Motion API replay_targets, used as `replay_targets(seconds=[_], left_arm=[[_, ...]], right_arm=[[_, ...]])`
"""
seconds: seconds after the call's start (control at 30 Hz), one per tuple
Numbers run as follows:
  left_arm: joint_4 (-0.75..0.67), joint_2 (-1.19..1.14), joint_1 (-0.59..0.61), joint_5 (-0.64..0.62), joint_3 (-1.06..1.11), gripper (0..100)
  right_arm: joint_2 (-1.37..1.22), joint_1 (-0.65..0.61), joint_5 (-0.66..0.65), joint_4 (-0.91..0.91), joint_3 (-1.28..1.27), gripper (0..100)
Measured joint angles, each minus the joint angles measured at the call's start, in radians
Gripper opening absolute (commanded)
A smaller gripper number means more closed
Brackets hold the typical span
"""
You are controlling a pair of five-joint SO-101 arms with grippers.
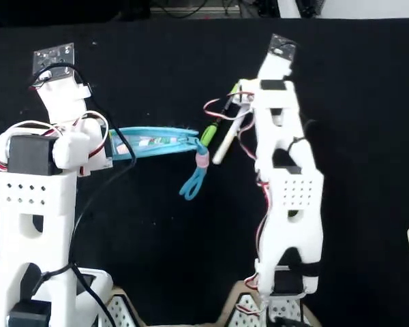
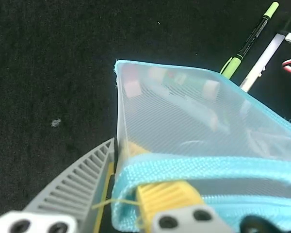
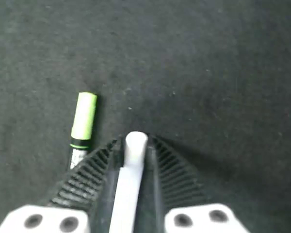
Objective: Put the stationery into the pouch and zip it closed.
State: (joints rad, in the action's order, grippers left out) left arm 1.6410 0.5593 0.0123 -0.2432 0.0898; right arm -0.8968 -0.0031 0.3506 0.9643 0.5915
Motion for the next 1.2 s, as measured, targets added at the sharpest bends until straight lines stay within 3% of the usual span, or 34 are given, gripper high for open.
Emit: replay_targets(seconds=[0.23, 0.47, 0.57, 0.7, 0.9, 1.03, 1.2], left_arm=[[0.000, 0.000, 0.000, 0.000, 0.000, 3], [0.000, 0.000, 0.000, 0.000, 0.000, 3], [0.000, 0.000, 0.000, 0.000, 0.000, 3], [0.000, 0.000, 0.000, 0.000, 0.000, 3], [0.000, 0.000, 0.000, 0.000, 0.000, 3], [0.000, 0.000, 0.000, 0.000, 0.000, 3], [0.000, 0.000, 0.000, 0.000, 0.000, 3]], right_arm=[[-0.008, 0.032, -0.172, 0.322, 0.262, 1.1], [-0.008, 0.060, -0.448, 0.631, 0.597, 1.1], [-0.008, 0.060, -0.482, 0.753, 0.770, 1.0], [-0.005, 0.061, -0.483, 0.769, 0.884, 1.0], [0.193, 0.063, -0.483, 0.770, 0.727, 1.0], [0.497, 0.043, -0.483, 0.770, 0.477, 1.0], [0.937, -0.077, -0.483, 0.770, 0.147, 1.0]])
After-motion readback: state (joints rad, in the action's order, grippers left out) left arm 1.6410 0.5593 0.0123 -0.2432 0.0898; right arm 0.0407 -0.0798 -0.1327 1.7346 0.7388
